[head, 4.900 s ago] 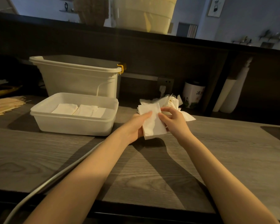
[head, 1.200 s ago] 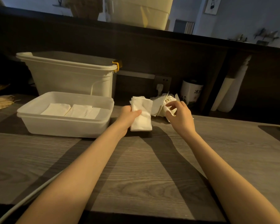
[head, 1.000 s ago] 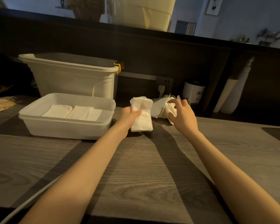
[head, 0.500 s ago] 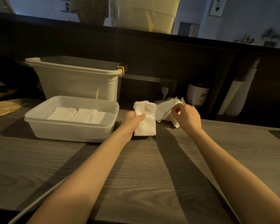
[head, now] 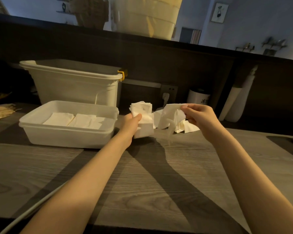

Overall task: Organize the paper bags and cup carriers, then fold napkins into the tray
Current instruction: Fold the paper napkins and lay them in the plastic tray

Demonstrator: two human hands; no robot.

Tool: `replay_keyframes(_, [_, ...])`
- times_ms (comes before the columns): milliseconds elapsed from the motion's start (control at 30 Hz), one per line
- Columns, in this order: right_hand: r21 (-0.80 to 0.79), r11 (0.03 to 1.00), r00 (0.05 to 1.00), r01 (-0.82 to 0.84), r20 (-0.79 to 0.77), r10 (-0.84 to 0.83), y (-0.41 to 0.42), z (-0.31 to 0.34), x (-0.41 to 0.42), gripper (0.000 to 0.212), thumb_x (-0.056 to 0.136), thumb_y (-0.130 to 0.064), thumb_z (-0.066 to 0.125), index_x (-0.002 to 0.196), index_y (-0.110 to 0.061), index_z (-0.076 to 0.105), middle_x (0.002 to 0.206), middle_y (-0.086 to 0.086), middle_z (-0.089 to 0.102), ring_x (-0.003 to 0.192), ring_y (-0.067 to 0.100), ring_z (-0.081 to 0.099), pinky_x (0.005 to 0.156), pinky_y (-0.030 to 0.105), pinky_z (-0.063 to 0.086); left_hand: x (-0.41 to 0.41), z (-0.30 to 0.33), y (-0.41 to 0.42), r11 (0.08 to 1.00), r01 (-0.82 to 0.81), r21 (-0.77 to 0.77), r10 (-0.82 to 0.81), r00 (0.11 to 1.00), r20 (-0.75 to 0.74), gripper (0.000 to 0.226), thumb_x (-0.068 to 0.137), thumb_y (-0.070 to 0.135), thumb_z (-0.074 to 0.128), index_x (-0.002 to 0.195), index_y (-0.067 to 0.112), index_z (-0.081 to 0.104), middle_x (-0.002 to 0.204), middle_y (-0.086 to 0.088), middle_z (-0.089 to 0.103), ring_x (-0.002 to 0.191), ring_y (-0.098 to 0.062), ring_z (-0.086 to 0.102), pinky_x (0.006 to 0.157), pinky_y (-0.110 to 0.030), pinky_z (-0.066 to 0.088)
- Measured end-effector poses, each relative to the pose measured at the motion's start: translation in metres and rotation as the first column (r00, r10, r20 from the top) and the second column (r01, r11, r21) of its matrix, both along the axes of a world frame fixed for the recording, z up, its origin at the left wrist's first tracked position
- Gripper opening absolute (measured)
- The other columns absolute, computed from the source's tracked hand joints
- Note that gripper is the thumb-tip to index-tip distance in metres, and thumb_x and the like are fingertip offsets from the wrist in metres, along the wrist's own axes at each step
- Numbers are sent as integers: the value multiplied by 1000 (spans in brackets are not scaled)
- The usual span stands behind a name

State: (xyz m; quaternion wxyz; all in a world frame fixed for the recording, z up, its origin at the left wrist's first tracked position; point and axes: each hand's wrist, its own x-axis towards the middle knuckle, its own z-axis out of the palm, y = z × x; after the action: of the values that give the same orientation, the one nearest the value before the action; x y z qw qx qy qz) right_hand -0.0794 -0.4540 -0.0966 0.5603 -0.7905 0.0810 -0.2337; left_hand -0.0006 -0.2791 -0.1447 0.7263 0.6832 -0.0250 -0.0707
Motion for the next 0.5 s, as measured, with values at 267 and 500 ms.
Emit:
replay_keyframes(267, [115, 993, 998, -16, -60, 23, 6, -27, -1, 16, 91, -24, 60, 95, -11, 69, 81, 0, 65, 73, 8, 57, 73, 21, 51, -5, 2, -5, 995, 84, 47, -87, 995, 48, 39, 97, 25, 47, 134, 14, 42, 119, -5, 53, 106, -21, 51, 86, -36, 46])
replay_keyframes(500, [-52, 997, 979, 50, 202, -38, 12, -21, -4, 10, 92, -23, 58, 85, -25, 66, 83, -7, 66, 75, -2, 58, 70, 14, 46, -9, 4, -6, 992, 112, 65, -120, 985, 124, 36, 98, 28, 43, 131, 14, 45, 121, -7, 54, 104, -21, 52, 84, -35, 46])
